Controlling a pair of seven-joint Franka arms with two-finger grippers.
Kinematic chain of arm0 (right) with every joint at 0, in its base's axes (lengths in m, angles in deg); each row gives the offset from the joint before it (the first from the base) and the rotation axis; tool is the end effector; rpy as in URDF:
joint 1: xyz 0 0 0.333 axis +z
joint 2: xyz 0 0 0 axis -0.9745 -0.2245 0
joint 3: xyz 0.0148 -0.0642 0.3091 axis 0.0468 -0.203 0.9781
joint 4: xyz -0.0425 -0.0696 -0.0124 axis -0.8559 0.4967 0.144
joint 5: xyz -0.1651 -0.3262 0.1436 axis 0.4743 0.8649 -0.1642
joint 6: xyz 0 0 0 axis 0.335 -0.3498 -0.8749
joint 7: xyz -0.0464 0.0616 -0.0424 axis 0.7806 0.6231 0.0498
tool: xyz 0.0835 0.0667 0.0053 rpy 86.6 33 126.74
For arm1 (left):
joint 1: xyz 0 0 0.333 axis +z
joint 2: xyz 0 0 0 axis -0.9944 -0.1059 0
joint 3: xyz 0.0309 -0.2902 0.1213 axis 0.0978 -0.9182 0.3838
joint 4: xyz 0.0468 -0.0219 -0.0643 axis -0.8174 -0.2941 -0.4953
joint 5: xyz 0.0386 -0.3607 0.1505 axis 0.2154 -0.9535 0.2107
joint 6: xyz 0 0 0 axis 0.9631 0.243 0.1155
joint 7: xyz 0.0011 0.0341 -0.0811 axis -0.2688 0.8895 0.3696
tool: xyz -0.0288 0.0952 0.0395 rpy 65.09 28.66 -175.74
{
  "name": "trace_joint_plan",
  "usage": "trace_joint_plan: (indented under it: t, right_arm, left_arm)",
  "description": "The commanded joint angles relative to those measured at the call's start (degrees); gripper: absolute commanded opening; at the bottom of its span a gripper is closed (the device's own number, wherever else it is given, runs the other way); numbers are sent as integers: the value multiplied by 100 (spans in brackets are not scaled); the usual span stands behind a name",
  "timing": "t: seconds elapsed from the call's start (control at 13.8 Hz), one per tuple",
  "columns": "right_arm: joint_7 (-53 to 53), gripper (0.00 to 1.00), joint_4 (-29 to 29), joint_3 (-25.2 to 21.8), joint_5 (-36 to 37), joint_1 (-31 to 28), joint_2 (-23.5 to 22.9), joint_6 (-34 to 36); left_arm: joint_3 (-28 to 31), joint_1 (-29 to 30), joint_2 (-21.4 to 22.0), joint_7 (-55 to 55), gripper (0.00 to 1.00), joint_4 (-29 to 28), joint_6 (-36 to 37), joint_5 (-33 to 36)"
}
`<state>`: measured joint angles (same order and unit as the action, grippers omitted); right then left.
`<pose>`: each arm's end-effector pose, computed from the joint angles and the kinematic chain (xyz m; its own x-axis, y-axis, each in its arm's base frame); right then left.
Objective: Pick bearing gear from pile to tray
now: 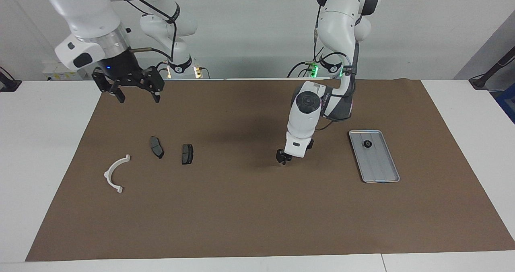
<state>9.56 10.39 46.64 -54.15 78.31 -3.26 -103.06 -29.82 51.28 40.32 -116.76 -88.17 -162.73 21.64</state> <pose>0.6055 0.0387 0.6797 0.9997 -0.0221 0.0120 -0.0219 -0.9996 -0.0156 0.5719 -0.3348 0.3038 0.9296 0.3684 0.0078 0.3681 -0.9295 0.0210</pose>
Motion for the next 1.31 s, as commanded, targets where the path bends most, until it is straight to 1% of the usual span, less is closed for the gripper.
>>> trace_joint_plan:
  t: [0.0, 0.15, 0.22, 0.36, 0.44, 0.51, 0.58, 0.73, 0.8, 0.94, 1.02, 1.09, 1.16, 1.23]
  right_arm:
    - [-542, 100, -864, -307, -144, -101, 596, -79]
    - [-561, 100, -1267, -325, -126, -172, 859, -114]
    - [-561, 100, -1469, -325, -109, -233, 974, -305]
    - [-561, 100, -1961, -325, -74, -260, 1220, -684]
    - [-561, 100, -2033, -325, -74, -268, 1256, -790]
    - [-552, 100, -2095, -325, -74, -286, 1265, -834]
    - [-561, 100, -2174, -325, -74, -304, 1273, -913]
    - [-543, 100, -2384, -325, -74, -304, 1352, -1106]
    - [-543, 100, -2420, -325, -74, -304, 1353, -1168]
    - [-526, 100, -2456, -325, -74, -295, 1370, -1221]
    - [-508, 100, -2456, -325, -74, -278, 1370, -1230]
    - [-499, 100, -2464, -325, -74, -260, 1379, -1247]
    - [-499, 100, -2473, -325, -74, -260, 1396, -1248]
    - [-517, 100, -2482, -325, -74, -260, 1405, -1248]
  left_arm:
    - [64, -155, 110, -221, 82, -257, -196, 61]
    - [64, -164, 110, -230, 79, -266, -232, 61]
    - [64, -164, 110, -230, 76, -266, -232, 61]
    - [64, -164, 118, -230, 69, -318, -240, 61]
    - [64, -164, 119, -230, 63, -336, -258, 61]
    - [64, -164, 119, -239, 55, -363, -267, 61]
    - [64, -164, 127, -230, 41, -372, -267, 61]
    - [72, -155, 127, -230, 4, -354, -258, 61]
    - [72, -155, 127, -230, 0, -354, -249, 61]
    - [81, -155, 136, -256, 0, -310, -136, 52]
    - [90, -146, 136, -282, 0, -232, 65, 52]
    - [90, -85, 127, -274, 0, 4, 407, 70]
    - [99, -15, 162, -213, 0, 119, 636, 70]
    - [99, 177, 354, -117, 0, 86, 691, 96]
